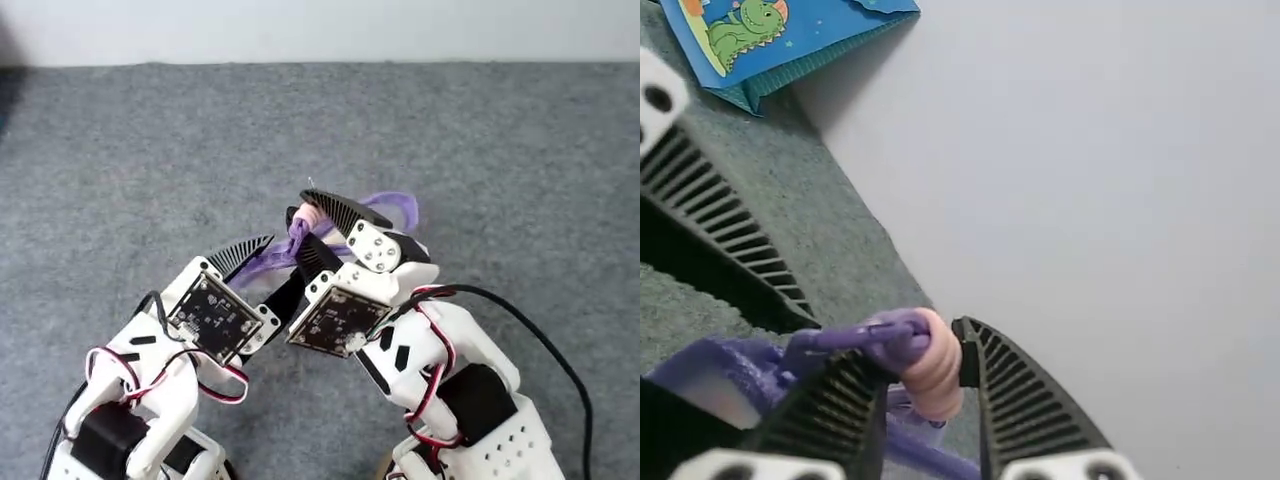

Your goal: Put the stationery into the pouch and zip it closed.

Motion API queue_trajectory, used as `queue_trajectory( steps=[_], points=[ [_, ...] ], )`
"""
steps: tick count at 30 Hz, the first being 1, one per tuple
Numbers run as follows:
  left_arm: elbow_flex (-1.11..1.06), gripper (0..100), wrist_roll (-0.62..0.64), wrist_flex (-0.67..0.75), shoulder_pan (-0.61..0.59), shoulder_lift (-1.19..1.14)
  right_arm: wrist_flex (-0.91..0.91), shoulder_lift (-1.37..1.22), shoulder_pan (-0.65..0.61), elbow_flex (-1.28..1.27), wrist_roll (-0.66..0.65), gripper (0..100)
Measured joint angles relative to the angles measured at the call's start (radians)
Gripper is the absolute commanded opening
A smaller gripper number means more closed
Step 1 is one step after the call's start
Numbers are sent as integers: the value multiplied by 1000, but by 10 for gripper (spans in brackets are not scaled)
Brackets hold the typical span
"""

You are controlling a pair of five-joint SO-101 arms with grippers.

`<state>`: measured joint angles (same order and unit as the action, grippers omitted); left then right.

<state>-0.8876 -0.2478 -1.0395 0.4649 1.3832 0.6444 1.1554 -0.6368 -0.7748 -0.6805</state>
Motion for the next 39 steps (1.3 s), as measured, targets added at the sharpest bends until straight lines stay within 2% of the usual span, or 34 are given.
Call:
queue_trajectory(
  steps=[9,14,27,35,39],
  points=[
    [-63,145,-2,15,26,11,5,0,-15,0,0,7],
    [-100,6,-2,25,35,12,5,2,-12,0,0,7],
    [-103,10,3,34,41,0,-3,0,160,-31,0,7],
    [-95,9,21,37,41,-3,-189,-71,262,-87,2,7],
    [-94,9,28,38,41,-3,-222,-98,295,-87,2,7]
  ],
)
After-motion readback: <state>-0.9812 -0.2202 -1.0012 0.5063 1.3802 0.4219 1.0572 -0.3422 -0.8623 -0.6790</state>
